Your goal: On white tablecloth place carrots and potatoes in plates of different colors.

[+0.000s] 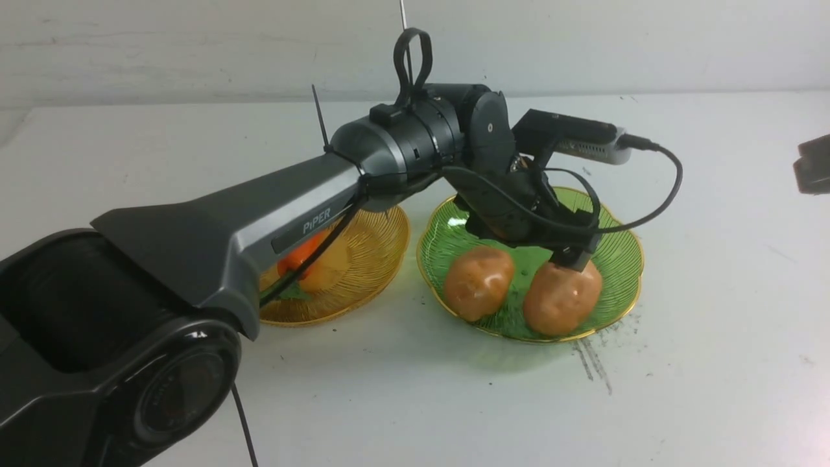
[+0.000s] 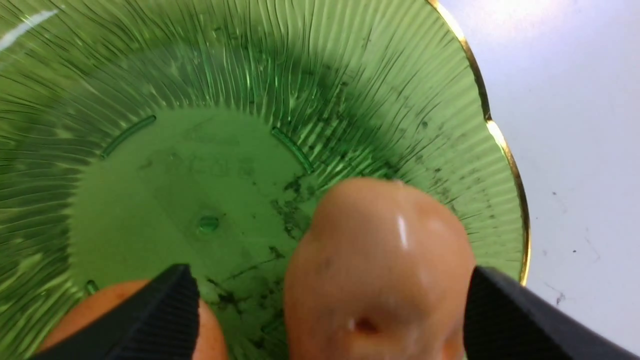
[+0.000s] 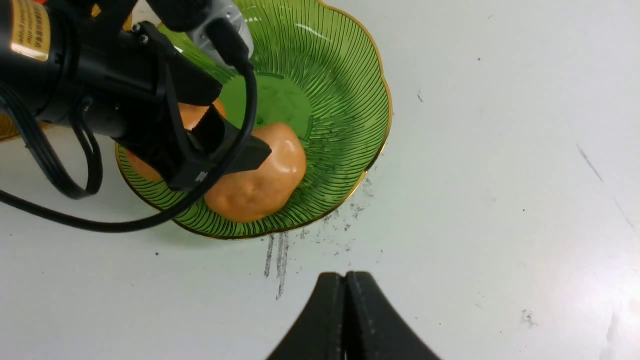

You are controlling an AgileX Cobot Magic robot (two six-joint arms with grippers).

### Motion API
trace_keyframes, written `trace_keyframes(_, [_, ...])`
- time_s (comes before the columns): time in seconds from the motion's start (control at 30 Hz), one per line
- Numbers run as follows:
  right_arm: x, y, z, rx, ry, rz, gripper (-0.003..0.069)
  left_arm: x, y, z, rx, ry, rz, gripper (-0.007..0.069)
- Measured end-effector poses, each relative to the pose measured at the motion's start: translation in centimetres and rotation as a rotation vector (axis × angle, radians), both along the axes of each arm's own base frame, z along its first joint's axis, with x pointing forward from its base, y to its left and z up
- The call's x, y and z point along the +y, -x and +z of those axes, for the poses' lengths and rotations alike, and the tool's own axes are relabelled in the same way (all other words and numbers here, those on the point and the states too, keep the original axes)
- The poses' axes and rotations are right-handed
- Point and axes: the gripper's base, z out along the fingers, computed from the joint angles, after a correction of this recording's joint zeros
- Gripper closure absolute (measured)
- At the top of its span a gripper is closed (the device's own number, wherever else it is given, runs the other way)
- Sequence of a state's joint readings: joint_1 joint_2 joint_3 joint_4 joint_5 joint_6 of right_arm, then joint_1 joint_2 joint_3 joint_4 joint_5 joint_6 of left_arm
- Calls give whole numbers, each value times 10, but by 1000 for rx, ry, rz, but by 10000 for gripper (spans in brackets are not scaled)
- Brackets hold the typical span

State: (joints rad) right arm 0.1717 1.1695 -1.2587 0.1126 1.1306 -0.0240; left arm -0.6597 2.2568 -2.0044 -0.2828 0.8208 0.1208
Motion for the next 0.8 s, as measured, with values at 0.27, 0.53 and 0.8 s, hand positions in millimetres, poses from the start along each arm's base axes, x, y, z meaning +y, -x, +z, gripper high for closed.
trace_keyframes(0.27, [1,0,0,1,-6,1,673,7,3,66,-87,-44,-53,-57])
trace_keyframes(0.53, [14,0,5,-33,-119,99,673,41,12,128,-218,-251,-5,74])
trace_keyframes(0.8, [33,2,16,-119,-271,287,673,66,21,150,-258,-312,135,519])
